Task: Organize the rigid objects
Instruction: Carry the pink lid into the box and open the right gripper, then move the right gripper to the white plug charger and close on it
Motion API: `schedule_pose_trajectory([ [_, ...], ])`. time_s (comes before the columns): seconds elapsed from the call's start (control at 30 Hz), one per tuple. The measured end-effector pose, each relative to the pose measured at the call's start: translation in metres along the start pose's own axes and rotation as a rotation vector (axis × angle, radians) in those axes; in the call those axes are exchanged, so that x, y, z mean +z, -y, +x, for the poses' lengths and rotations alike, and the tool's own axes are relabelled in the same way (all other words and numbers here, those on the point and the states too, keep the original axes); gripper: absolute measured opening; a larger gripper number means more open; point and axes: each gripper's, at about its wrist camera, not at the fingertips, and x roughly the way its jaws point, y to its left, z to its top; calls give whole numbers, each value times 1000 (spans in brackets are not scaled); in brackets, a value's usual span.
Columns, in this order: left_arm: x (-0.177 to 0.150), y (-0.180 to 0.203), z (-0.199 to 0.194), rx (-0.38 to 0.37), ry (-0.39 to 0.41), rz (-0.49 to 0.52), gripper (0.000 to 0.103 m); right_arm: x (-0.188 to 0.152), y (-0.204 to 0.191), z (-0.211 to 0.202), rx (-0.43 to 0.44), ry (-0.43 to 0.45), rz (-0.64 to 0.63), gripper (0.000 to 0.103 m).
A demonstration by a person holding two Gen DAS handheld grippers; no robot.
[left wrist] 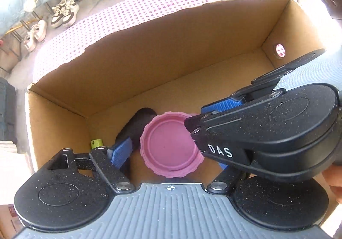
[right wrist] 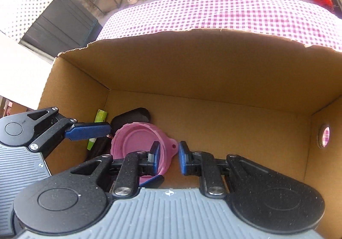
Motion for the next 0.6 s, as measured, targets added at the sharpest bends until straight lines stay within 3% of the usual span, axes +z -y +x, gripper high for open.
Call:
schedule_pose_trajectory([
  [0.3, -35, 9, -86, -1, 164, -9, 82, -41, -5, -98, 60, 210, 0, 21],
  [0.43, -73, 12, -136, -25, 283, -10, 83, -97, -13, -159, 96, 365, -14, 22],
  [0.6, -118, 22, -168, -74, 418, -3, 85, -171, -22, -197, 137, 510, 16, 39],
])
